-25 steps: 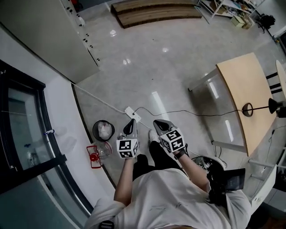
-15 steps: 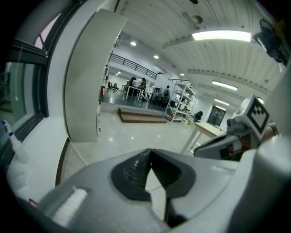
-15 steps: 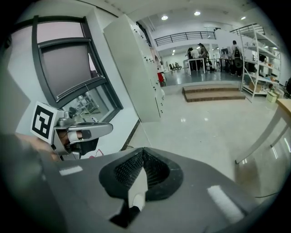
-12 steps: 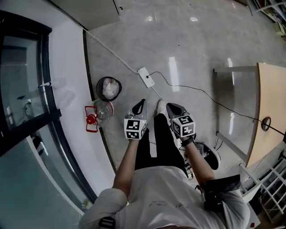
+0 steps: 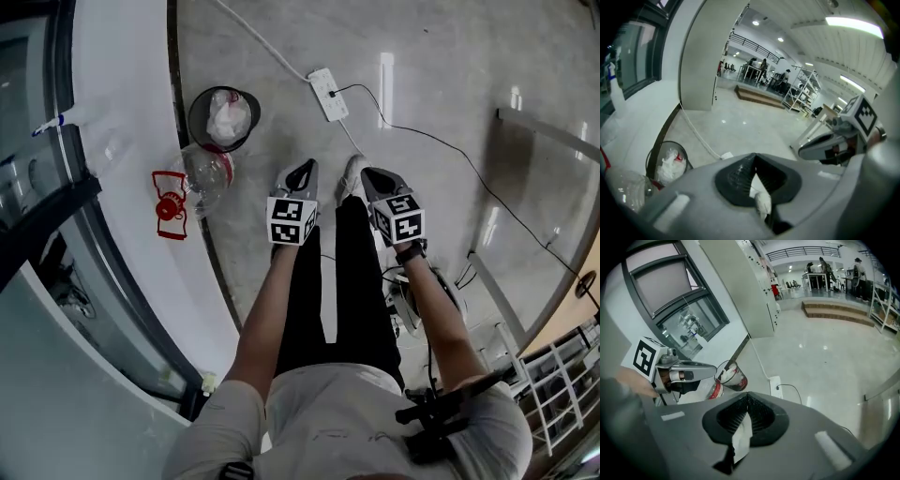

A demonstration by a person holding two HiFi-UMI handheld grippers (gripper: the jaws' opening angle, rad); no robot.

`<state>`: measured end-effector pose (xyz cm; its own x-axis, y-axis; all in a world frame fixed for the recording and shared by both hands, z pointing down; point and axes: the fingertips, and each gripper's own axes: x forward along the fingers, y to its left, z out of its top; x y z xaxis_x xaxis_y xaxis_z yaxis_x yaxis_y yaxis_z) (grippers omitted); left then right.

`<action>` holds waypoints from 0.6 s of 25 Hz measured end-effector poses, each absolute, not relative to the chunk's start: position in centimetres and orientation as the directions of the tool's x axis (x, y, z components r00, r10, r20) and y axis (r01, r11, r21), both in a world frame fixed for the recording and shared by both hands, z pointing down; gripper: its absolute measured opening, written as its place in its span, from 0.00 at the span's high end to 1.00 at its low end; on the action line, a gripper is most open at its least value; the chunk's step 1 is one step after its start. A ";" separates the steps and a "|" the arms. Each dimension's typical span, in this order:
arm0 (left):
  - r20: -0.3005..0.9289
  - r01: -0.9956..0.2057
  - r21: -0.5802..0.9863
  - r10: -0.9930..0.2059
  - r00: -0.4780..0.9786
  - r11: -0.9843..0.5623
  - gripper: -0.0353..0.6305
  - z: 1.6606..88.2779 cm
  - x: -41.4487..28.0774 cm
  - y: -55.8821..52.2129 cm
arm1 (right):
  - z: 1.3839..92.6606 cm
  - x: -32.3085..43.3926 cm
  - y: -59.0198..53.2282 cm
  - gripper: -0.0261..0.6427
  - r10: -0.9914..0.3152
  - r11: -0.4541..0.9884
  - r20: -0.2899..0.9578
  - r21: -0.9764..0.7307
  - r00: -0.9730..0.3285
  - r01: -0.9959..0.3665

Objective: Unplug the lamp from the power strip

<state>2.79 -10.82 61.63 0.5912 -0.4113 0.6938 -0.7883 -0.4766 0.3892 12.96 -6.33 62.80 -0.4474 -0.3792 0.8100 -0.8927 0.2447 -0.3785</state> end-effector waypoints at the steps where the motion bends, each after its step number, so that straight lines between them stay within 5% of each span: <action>1: 0.705 -0.791 0.393 -0.398 0.587 -0.469 0.95 63.5 2.7 -10.6 | 64.4 12.9 -6.4 0.95 -0.366 0.260 0.813 -0.378 -0.452 -0.889; 15: 0.762 -0.792 0.434 -0.295 0.577 -0.429 0.95 83.5 4.0 -12.8 | 83.5 12.3 -11.9 0.95 -0.299 0.431 0.832 -0.319 -0.468 -0.844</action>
